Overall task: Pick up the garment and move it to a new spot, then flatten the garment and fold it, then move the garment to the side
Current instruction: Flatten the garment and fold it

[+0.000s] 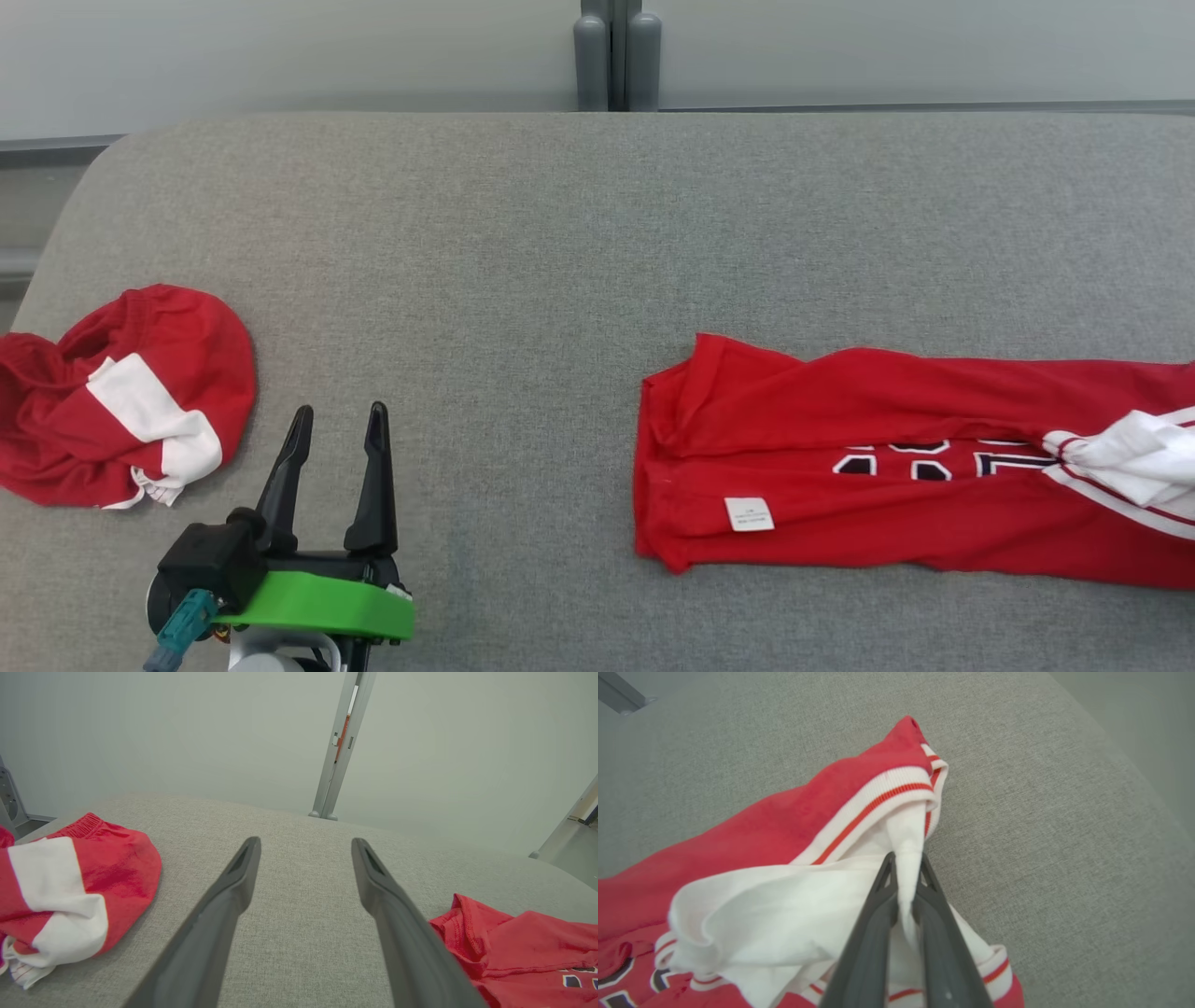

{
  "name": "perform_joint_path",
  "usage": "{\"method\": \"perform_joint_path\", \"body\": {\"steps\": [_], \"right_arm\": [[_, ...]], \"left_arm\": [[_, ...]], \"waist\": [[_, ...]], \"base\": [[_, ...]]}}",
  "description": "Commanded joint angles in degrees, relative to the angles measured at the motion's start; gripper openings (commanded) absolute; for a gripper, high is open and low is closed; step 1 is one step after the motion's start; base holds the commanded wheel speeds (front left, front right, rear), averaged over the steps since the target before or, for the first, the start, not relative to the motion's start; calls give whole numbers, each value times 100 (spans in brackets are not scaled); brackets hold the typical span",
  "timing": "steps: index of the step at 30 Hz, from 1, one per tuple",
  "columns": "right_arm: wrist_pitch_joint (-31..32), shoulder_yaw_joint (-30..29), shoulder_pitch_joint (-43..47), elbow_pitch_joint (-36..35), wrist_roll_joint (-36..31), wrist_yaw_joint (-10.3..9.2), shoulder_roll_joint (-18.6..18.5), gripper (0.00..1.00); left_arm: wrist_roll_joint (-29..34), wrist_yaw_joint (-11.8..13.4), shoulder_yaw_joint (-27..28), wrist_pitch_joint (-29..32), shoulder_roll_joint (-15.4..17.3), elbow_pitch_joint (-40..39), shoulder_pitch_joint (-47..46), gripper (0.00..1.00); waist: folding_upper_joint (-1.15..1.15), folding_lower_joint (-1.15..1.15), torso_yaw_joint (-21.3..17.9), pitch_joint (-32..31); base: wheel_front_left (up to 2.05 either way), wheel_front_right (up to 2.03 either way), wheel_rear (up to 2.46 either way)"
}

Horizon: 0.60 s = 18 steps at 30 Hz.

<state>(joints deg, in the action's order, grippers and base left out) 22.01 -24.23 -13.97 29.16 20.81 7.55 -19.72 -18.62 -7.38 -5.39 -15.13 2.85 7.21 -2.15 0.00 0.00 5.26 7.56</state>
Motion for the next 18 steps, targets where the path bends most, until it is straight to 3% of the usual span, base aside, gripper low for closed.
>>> {"method": "perform_joint_path", "body": {"steps": [1, 5, 9, 18], "right_arm": [[54, -133, 91, -150, -109, -13, -93, 0], [337, -226, 191, -676, -361, -11, -111, 0], [619, 159, 239, -1321, -445, -10, 45, 0], [1019, 2073, 358, -2504, -283, -8, 440, 0]], "left_arm": [[-21, -12, 10, -1, 10, -29, -85, 100], [-52, -12, -4, 0, 11, -19, -113, 100], [-69, -12, -24, 0, 11, 8, -114, 100], [-136, -12, -130, -1, 12, 82, -121, 100]], "waist": [[0, 0, -33, 16], [0, 0, -77, 27], [0, 0, -89, 3], [0, 0, 40, -78]], "base": [[0, 0, 0], [0, 0, 0], [0, 0, 0], [0, 0, 0]]}}
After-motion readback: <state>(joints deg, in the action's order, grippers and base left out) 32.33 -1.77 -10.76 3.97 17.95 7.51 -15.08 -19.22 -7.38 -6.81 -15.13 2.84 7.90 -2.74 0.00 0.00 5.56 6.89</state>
